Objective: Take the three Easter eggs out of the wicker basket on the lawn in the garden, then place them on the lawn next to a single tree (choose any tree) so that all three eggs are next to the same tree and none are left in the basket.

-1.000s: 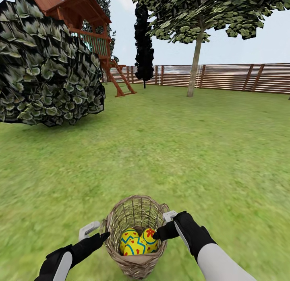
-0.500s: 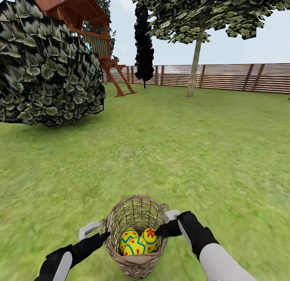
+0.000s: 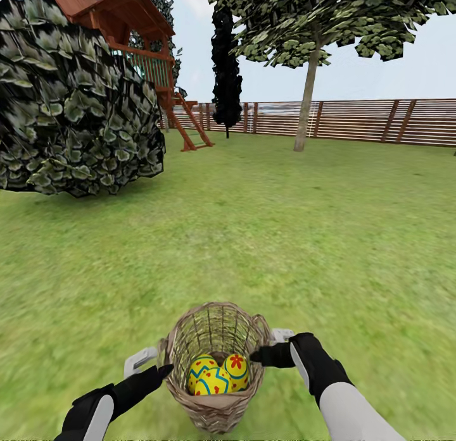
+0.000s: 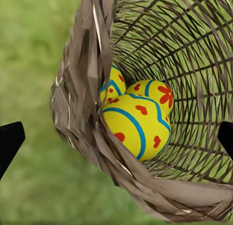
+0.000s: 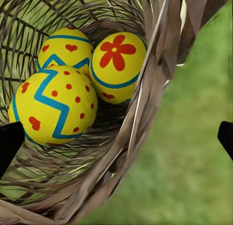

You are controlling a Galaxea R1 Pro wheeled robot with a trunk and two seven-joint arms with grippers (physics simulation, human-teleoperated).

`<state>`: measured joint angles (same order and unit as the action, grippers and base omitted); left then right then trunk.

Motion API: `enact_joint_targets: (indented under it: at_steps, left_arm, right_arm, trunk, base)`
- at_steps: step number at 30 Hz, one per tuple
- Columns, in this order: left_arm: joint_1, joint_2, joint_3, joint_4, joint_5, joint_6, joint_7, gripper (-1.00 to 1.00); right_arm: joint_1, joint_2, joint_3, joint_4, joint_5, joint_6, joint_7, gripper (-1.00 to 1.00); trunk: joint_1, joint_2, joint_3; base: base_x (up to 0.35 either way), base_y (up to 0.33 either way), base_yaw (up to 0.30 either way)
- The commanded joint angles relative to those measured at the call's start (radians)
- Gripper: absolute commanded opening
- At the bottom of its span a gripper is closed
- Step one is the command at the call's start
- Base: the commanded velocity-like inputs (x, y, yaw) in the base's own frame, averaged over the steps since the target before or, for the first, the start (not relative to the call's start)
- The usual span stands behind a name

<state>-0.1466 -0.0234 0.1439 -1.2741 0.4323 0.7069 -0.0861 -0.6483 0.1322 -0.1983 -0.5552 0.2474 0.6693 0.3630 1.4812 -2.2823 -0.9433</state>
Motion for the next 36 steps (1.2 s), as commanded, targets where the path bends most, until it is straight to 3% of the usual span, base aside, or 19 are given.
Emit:
enact_joint_targets:
  at_steps: [1, 9, 33, 36]
  left_arm:
    - [-0.001, -0.001, 0.003, -0.001, -0.001, 0.006, -0.006, 1.00]
    - [-0.001, -0.001, 0.003, -0.001, -0.001, 0.006, -0.006, 1.00]
    - [-0.001, -0.001, 0.003, -0.001, 0.000, 0.006, -0.010, 1.00]
    - [-0.001, -0.001, 0.003, -0.001, 0.000, 0.006, -0.011, 1.00]
  right_arm:
    - [-0.001, 0.001, -0.011, -0.002, 0.010, 0.003, 0.005, 1.00]
    - [-0.001, 0.001, -0.022, -0.002, 0.010, 0.000, -0.008, 1.00]
    - [-0.001, 0.001, -0.017, -0.002, 0.012, 0.000, -0.009, 1.00]
    - [-0.001, 0.001, -0.016, -0.002, 0.012, 0.000, -0.010, 1.00]
  trunk:
    - [0.004, -0.008, -0.004]
    - [0.034, -0.064, -0.029]
    - [0.034, -0.064, -0.029]
    - [0.046, -0.085, -0.039]
  base:
    - [0.000, 0.000, 0.000]
    - [0.000, 0.000, 0.000]
    - [0.000, 0.000, 0.000]
    - [0.000, 0.000, 0.000]
